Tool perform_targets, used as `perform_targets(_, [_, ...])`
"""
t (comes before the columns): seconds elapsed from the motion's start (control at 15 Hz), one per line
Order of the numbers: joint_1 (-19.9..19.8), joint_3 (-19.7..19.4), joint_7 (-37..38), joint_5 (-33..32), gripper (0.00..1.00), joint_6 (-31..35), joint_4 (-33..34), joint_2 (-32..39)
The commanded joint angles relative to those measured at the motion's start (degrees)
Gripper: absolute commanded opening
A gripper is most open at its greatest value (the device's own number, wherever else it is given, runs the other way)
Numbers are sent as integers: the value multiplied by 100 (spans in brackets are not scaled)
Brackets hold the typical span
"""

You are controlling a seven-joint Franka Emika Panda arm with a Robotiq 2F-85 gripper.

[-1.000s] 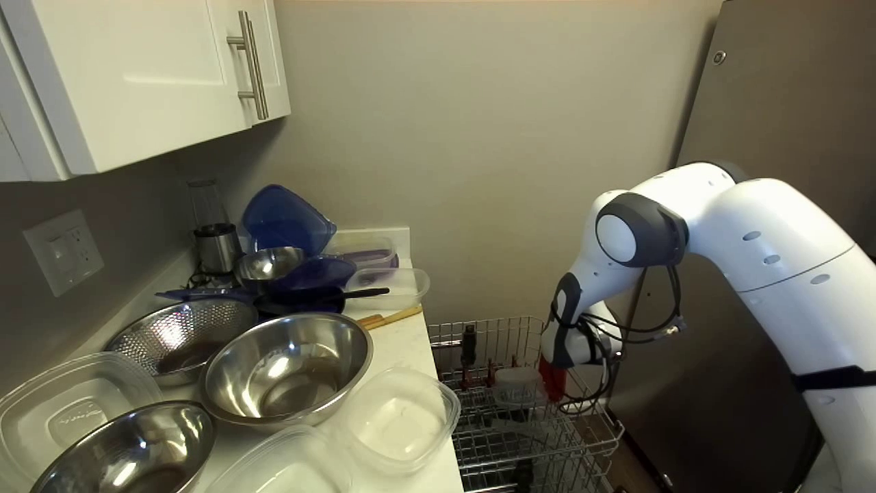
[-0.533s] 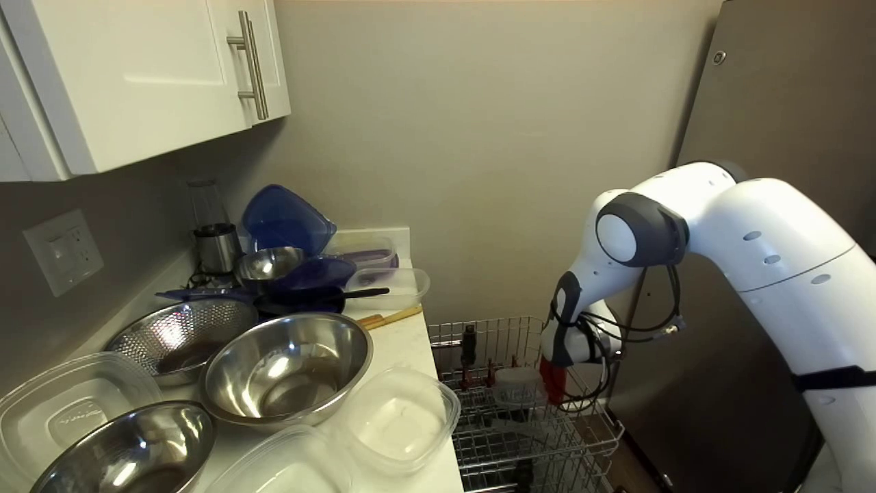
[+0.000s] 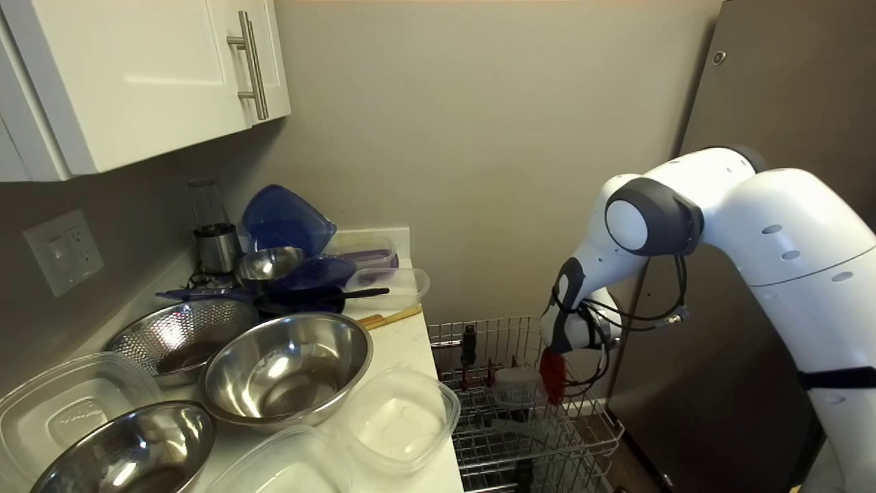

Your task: Put the red lid in the dishwasher.

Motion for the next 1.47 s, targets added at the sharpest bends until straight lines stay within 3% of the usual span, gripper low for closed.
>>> perform_targets(0.0, [131,-97,-141,107,100,-109,-382,-462])
perform_targets(0.93, [255,-179,-100,126,100,-35,-791,-1027])
perform_targets(1.4, [160,-103,-102,99,100,-4,-511,-774])
